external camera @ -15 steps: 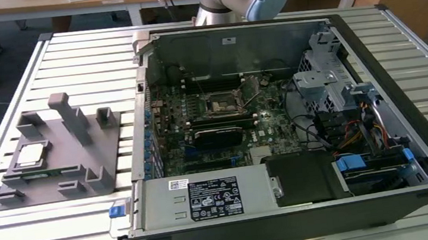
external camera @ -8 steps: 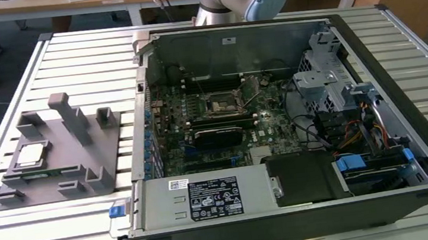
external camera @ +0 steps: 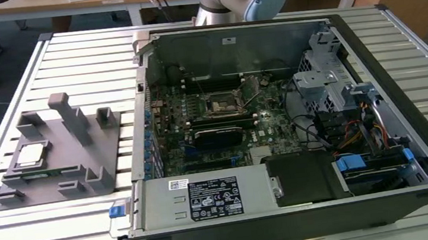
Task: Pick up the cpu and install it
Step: 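Reach for the cpu, then pick up the cpu and move it towards the insertion slot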
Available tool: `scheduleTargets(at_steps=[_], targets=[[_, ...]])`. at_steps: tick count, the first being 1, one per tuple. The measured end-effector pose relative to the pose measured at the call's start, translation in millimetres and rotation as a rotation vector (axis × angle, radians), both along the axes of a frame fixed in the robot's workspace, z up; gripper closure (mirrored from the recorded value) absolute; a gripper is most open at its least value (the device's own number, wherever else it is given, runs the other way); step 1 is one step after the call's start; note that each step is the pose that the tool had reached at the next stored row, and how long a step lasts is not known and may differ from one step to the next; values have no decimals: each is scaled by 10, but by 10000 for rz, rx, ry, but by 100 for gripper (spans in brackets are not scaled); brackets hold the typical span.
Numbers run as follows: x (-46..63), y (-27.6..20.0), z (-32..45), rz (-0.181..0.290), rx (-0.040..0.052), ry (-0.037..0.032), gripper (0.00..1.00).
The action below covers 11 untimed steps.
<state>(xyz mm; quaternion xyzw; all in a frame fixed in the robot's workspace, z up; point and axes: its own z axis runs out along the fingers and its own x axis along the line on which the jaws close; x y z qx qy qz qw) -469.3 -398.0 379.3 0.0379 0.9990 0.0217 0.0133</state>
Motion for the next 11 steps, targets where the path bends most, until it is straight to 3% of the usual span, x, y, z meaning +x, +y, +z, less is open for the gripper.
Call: scheduleTargets(at_steps=[4,11], targets=[[-32,-1,-28,1,1,1,89],[-34,0,-123,3,-72,10,89]])
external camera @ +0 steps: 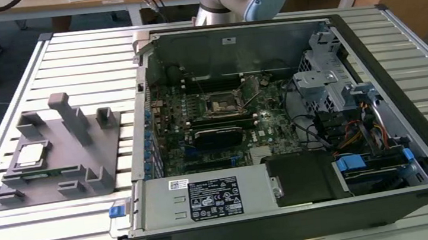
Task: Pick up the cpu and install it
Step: 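Pick up the cpu and move it towards the insertion slot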
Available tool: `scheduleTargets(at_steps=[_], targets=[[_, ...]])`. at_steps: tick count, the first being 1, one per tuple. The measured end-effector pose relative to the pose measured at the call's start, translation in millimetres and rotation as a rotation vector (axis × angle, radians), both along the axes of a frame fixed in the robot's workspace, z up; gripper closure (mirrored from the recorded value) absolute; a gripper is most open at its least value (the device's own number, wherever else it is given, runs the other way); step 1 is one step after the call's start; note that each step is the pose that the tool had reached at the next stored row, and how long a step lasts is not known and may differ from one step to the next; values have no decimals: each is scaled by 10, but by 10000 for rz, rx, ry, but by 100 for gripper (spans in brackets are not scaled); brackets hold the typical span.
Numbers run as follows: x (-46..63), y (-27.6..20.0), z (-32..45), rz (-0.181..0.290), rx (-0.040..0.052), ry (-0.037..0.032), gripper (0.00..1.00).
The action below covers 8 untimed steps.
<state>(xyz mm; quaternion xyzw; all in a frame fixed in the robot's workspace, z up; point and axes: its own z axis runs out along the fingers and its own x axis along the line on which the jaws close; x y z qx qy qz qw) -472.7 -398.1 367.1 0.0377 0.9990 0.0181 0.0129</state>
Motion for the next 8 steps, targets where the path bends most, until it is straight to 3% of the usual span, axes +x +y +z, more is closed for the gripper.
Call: scheduleTargets(at_steps=[8], targets=[[0,-3,-147,70,-2,0,89]])
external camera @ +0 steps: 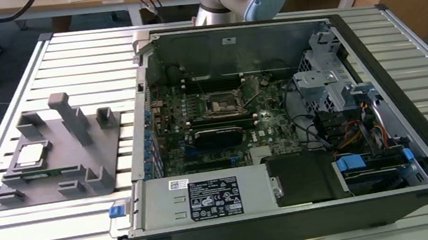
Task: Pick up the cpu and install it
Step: 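Pick up the cpu and move it towards the insertion slot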
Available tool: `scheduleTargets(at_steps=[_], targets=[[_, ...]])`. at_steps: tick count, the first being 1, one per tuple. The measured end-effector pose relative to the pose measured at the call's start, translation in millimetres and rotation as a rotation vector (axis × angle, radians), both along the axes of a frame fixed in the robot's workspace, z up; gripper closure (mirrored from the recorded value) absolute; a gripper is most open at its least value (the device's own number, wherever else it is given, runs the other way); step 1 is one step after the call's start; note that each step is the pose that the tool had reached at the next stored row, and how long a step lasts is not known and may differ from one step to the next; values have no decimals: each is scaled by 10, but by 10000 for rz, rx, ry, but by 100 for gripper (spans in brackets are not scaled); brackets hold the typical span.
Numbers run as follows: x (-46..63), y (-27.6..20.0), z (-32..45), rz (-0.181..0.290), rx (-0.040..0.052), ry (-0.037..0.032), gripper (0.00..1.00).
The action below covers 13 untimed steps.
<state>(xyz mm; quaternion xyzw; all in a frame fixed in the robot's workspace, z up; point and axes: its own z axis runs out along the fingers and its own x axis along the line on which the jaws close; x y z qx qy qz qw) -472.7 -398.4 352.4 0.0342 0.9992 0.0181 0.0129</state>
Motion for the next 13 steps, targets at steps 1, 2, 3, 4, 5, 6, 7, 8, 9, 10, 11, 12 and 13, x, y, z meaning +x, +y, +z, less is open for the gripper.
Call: scheduleTargets(at_steps=[1,2,3,4,5,6,7,8,9,10,11,12,13], targets=[[0,0,-18,35,0,0,84],[0,0,-36,85,0,0,77],[0,0,-54,141,-1,0,77],[0,0,-72,197,0,0,71],[0,-1,-89,255,-1,1,71],[0,-1,-108,316,0,0,71],[0,-1,-126,377,0,0,65],[0,-1,-145,430,-1,1,59],[0,-1,-163,472,-1,0,53],[0,-1,-182,513,0,-1,47],[0,-1,-199,551,0,0,47],[0,-1,-217,573,0,0,42],[1,-1,-235,581,-1,1,36]])
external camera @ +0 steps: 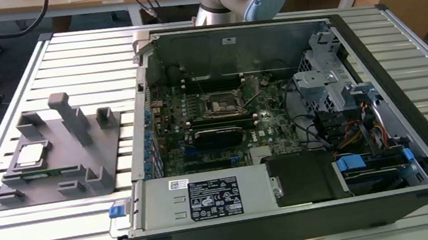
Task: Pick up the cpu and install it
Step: 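Pick up the cpu and move it towards the insertion slot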
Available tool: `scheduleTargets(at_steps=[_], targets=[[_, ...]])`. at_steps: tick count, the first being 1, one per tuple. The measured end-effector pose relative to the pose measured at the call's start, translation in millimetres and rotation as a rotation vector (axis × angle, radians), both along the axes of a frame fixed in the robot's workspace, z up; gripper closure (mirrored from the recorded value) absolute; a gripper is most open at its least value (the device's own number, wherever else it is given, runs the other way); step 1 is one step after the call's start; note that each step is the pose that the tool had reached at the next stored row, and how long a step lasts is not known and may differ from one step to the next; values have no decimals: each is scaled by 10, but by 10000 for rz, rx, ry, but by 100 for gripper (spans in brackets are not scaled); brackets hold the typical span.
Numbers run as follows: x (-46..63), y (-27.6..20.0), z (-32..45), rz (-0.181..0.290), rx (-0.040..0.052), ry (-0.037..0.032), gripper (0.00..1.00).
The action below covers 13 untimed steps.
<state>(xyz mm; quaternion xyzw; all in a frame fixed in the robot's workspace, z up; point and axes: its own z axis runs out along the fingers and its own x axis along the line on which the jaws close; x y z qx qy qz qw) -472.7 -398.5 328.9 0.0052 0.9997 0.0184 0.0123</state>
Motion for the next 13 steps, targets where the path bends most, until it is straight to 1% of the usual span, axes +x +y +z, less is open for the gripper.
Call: scheduleTargets(at_steps=[1,2,7,13], targets=[[0,-1,-18,4,0,0,36],[0,-3,-38,6,1,-1,29],[0,-25,-128,6,0,0,29],[0,-81,-236,6,1,-1,29]])
